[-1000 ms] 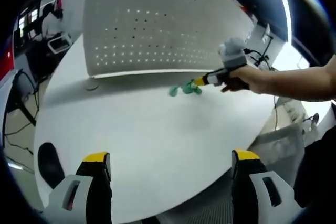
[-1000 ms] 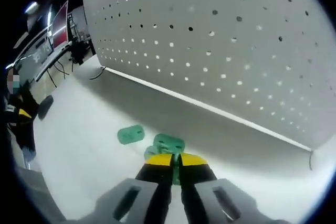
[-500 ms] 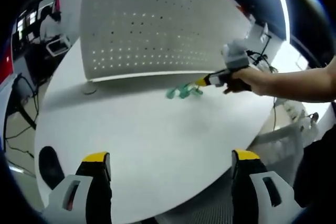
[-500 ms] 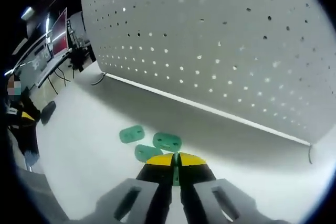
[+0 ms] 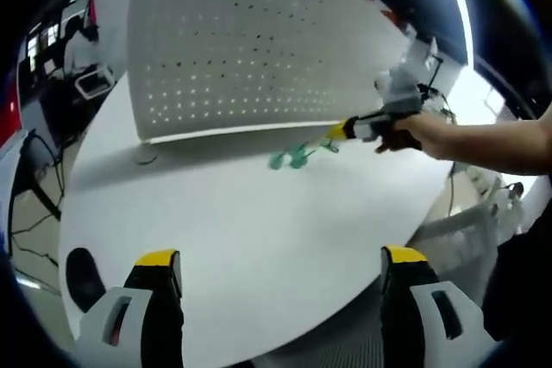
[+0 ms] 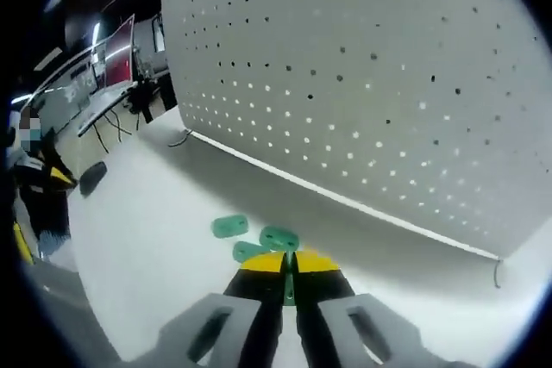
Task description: Insert the hook assembly into the mounting plate slot until the hook locks in place.
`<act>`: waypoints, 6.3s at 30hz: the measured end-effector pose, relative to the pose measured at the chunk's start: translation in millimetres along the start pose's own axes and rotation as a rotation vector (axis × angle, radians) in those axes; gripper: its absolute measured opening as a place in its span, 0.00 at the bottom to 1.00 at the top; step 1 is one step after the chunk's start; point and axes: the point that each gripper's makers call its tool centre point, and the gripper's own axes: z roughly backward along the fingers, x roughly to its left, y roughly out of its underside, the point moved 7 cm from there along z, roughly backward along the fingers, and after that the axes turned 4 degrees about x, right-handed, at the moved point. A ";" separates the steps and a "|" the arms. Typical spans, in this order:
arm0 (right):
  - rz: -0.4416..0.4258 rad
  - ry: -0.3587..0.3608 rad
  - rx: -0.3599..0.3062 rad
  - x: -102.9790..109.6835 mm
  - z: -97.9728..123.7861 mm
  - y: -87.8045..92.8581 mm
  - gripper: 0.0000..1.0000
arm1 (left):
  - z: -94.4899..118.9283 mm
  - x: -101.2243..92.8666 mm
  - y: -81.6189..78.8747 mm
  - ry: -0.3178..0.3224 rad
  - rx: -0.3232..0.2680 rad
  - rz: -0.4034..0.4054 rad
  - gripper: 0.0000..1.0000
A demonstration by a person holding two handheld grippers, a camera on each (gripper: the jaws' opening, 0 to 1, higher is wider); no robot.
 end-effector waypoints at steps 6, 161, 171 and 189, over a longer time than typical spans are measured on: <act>-0.064 -0.034 -0.130 1.9 25.2 -16.6 0.00 | 3.1 -5.9 -8.2 0.002 -0.010 -0.025 0.98; -0.476 -0.518 -0.441 159.5 141.4 -64.0 0.02 | 21.1 -62.0 -113.9 0.163 -0.418 -0.169 0.01; -0.419 -0.502 -0.458 163.1 139.2 -65.0 0.00 | 23.0 -57.5 -113.7 0.148 -0.412 -0.180 0.02; -0.313 -0.497 -0.429 165.9 137.1 -63.2 0.00 | 21.4 -49.0 -104.6 0.201 -0.393 -0.151 0.08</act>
